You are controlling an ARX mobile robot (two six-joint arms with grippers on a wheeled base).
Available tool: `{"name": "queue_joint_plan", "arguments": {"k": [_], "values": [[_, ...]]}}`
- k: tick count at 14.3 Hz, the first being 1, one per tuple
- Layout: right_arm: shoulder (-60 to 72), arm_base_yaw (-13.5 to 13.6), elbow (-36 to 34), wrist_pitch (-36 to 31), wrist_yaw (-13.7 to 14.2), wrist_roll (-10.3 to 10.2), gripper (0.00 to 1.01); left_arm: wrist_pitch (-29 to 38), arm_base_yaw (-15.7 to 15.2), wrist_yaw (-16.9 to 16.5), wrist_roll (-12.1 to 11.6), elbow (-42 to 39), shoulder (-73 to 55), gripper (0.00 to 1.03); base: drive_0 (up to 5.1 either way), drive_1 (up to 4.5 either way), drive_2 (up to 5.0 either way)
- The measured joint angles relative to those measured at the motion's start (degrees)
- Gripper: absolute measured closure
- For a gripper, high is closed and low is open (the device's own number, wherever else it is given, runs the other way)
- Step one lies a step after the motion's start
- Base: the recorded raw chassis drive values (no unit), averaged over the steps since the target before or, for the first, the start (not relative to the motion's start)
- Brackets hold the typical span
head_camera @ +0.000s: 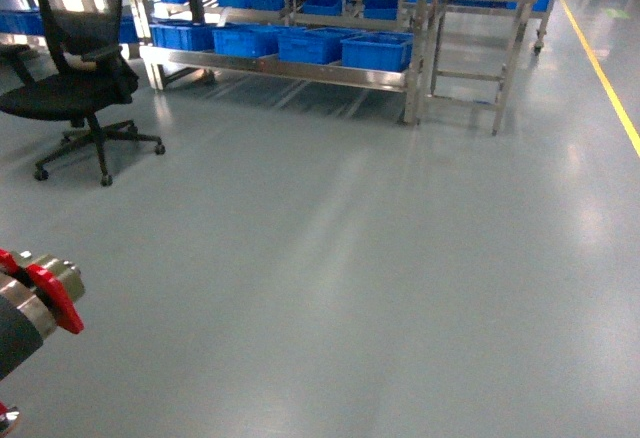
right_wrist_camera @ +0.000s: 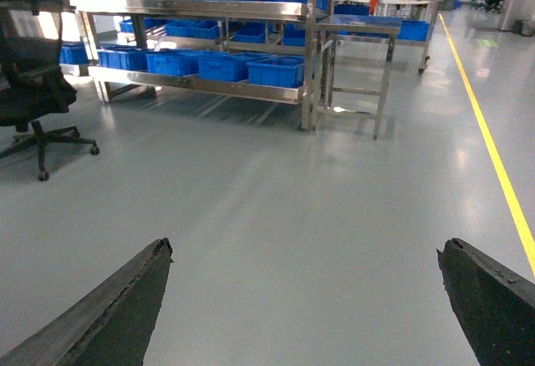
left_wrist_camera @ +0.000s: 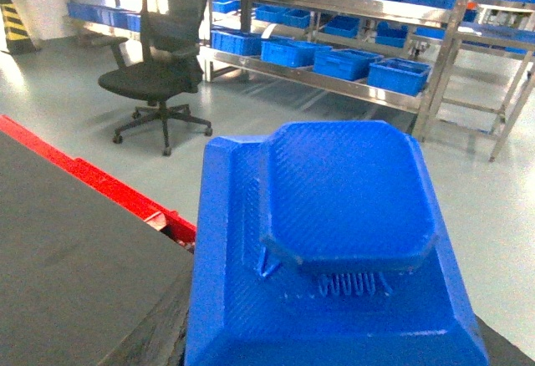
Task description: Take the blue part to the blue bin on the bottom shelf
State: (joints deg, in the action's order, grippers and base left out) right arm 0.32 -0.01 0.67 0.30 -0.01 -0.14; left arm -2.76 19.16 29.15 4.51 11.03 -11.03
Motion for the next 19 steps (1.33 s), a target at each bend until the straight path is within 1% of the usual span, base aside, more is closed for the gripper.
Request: {"name": "queue_joint_plan", "arguments": {"k": [15,19], "values": [[0.0,0.0,0.0,0.0,0.0,0.0,0.03,0.02,0.0,0.0,0.02,0.0,0.0,0.6,-1.6,-1.6,-1.6],[0.0,0.0,0.0,0.02,0.04,0.0,0.03,0.02,0.13,-0.17,0.02,0.0,-0.11,0.6,-0.3,-0.32,-0.3]]}}
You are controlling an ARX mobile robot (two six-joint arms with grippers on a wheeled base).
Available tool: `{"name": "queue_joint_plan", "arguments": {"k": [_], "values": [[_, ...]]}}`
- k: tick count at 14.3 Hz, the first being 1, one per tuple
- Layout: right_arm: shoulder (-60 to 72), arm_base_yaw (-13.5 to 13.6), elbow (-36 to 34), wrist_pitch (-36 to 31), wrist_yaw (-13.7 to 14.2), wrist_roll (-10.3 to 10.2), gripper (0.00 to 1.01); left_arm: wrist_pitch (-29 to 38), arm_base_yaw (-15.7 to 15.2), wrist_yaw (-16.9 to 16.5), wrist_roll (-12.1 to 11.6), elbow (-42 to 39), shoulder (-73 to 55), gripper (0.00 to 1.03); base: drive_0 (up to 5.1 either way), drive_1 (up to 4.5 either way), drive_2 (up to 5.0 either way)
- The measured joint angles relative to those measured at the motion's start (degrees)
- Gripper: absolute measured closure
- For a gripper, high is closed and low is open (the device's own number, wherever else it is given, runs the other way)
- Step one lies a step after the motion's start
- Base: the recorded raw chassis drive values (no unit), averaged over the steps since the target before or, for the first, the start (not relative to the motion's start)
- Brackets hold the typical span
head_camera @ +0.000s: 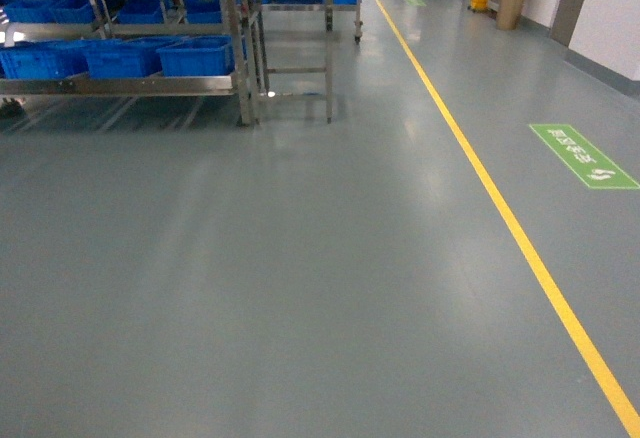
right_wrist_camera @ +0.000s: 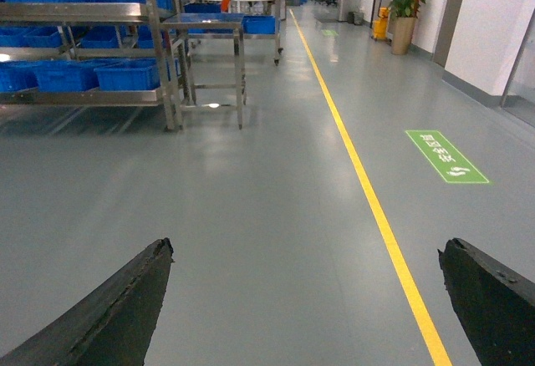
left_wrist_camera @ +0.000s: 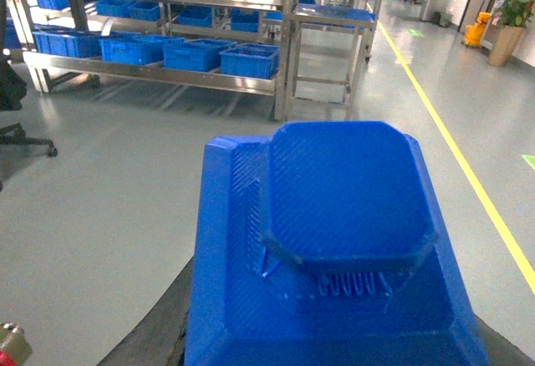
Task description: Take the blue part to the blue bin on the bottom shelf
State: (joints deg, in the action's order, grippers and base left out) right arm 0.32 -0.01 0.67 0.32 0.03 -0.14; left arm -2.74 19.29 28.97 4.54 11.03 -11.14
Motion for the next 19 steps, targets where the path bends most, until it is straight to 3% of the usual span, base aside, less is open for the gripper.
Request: {"name": "queue_joint_plan", "arguments": {"k": [3,19], "values": [[0.0,0.0,0.0,-0.02,-0.02,0.0,0.03,0.0,-0.04,0.04,0.0,0.0,0.0,0.6,0.0,0.0,0.0],[0.0,0.0,0.0,0.0,-0.02,0.0,0.03,-0.02,-0.04,0.15,0.0,0.0,0.0,0.6,0.0,4.06,-4.2]]}}
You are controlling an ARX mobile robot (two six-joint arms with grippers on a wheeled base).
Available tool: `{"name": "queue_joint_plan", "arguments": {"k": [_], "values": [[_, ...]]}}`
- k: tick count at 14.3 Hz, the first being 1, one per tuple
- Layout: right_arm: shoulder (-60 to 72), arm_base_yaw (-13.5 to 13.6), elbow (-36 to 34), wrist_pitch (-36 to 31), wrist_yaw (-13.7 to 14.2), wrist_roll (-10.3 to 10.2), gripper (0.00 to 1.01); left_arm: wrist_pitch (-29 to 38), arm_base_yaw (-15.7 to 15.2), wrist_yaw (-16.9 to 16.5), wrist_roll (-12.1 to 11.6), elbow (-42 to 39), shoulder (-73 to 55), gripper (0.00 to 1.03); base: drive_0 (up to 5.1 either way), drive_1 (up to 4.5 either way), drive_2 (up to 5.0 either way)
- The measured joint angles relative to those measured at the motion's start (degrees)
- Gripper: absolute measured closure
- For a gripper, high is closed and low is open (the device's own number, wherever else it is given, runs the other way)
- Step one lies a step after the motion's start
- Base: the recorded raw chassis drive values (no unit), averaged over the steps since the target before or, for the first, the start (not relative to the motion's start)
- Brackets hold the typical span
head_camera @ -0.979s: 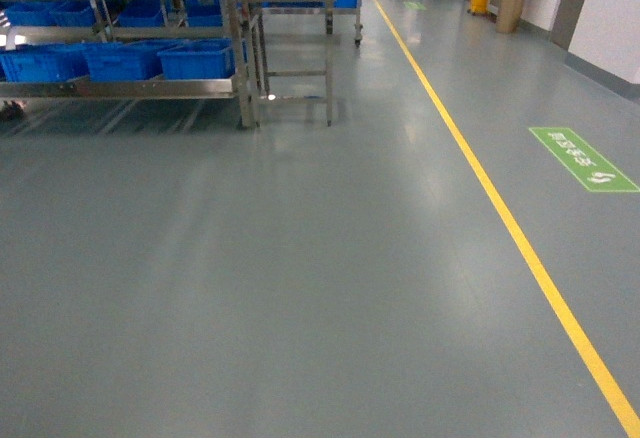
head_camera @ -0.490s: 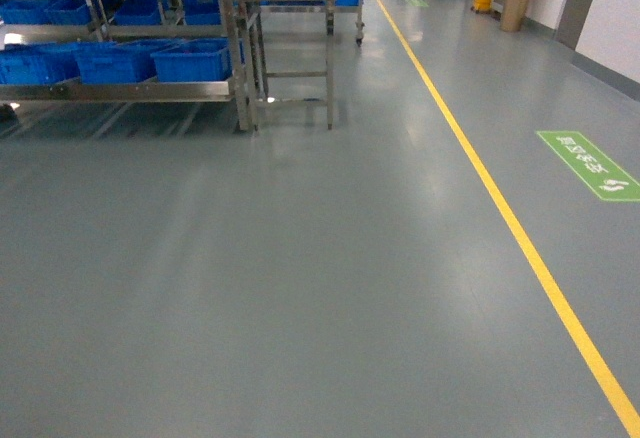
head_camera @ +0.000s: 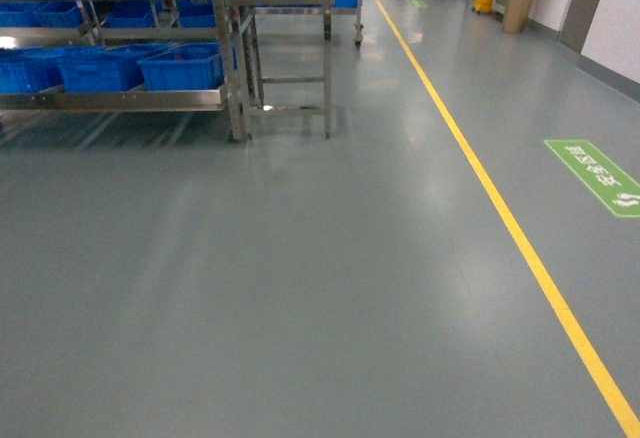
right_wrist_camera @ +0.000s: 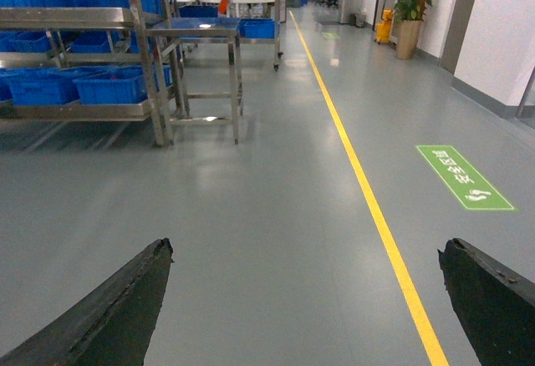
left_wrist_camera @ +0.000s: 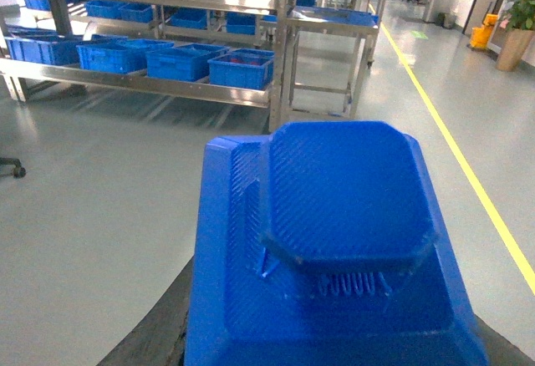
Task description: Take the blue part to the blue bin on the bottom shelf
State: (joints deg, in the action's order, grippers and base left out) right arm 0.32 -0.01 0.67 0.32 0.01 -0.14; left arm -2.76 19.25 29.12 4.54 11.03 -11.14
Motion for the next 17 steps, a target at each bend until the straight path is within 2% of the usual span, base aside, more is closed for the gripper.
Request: {"name": "queue_joint_plan", "arguments": {"k": [17], "values": [[0.0,0.0,0.0,0.0,0.0,0.0,0.03,0.07,0.0,-0.13,0.0,0.0,0.0,0.6,0.0,4.16,-4.1]]}}
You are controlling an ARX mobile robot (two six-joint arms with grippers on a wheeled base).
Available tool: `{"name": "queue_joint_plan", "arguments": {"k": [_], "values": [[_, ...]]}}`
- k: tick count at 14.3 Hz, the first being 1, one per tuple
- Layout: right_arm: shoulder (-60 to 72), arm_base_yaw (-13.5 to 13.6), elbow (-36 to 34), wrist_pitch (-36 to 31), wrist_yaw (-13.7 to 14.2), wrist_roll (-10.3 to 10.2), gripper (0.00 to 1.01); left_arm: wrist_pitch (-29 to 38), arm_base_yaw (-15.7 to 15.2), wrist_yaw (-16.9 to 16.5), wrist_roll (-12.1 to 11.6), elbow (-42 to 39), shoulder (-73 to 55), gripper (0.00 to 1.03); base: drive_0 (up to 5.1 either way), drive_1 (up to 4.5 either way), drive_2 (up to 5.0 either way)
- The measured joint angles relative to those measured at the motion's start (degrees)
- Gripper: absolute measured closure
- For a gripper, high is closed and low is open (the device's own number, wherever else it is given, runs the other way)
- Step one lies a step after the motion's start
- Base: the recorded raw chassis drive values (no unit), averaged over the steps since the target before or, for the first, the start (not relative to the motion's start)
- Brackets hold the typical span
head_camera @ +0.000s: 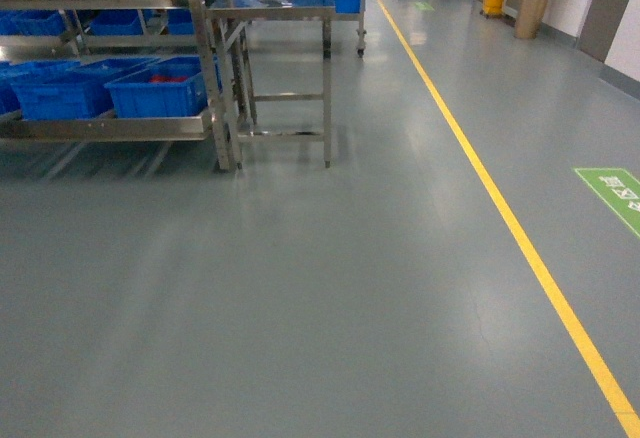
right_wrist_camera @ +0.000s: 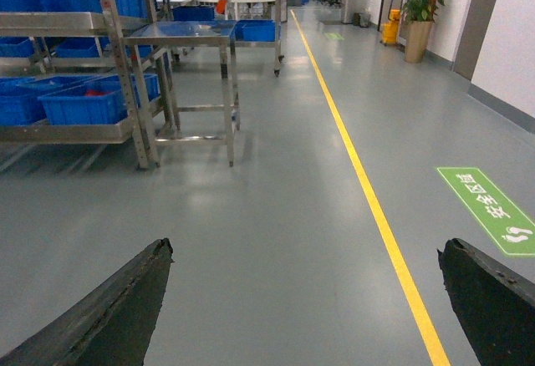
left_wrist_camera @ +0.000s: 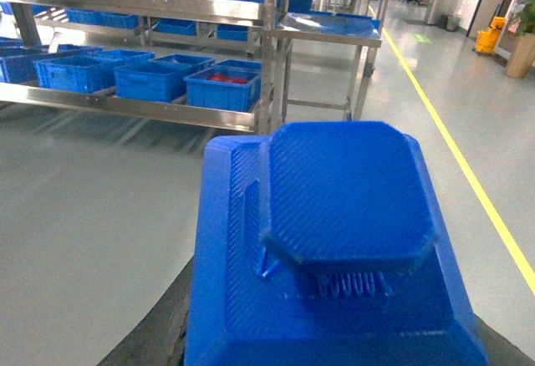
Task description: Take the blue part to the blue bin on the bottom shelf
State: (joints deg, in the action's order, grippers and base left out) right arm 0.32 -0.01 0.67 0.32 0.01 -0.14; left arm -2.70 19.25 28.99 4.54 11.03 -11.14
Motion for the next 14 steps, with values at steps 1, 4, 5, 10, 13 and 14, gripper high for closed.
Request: {"name": "queue_joint_plan", "arguments": {"k": [1,4,5,10,13,14], "values": [[0.0,0.0,0.0,-0.02,0.0,0.0,0.03,0.0,0.0,0.15,0.0,0.0,0.0,0.6,0.0,4.15,-4.2],[0.0,0.0,0.0,-0.02,0.0,0.0,0.03,0.13,0.0,0.09,0.0,0.0,0.07,0.6,0.0,4.16,-4.1],[0.0,0.0,0.0,0.0,0.0,0.0,0.03,-0.15,0.0,0.17,0.0,0.0,-0.13,0.6,0.1,4.26,-4.0],[0.0,0.0,0.0,0.02,-0.02,0.0,0.03,0.11,0.0,0.11,0.0,0.0,0.0,0.6,0.1,4.29,-4.0],[0.0,0.0,0.0,-0.07,-0.02,0.0,0.03,-0.13,0.0,0.13,0.0,0.0,0.0,0.6,0.1,4.24,-4.1],[0.0,0.0,0.0,-0.04,0.0,0.0,0.03,-0.09,0.0,0.13,0.0,0.0,0.0,0.6,0.1,4.23,-4.1]]}}
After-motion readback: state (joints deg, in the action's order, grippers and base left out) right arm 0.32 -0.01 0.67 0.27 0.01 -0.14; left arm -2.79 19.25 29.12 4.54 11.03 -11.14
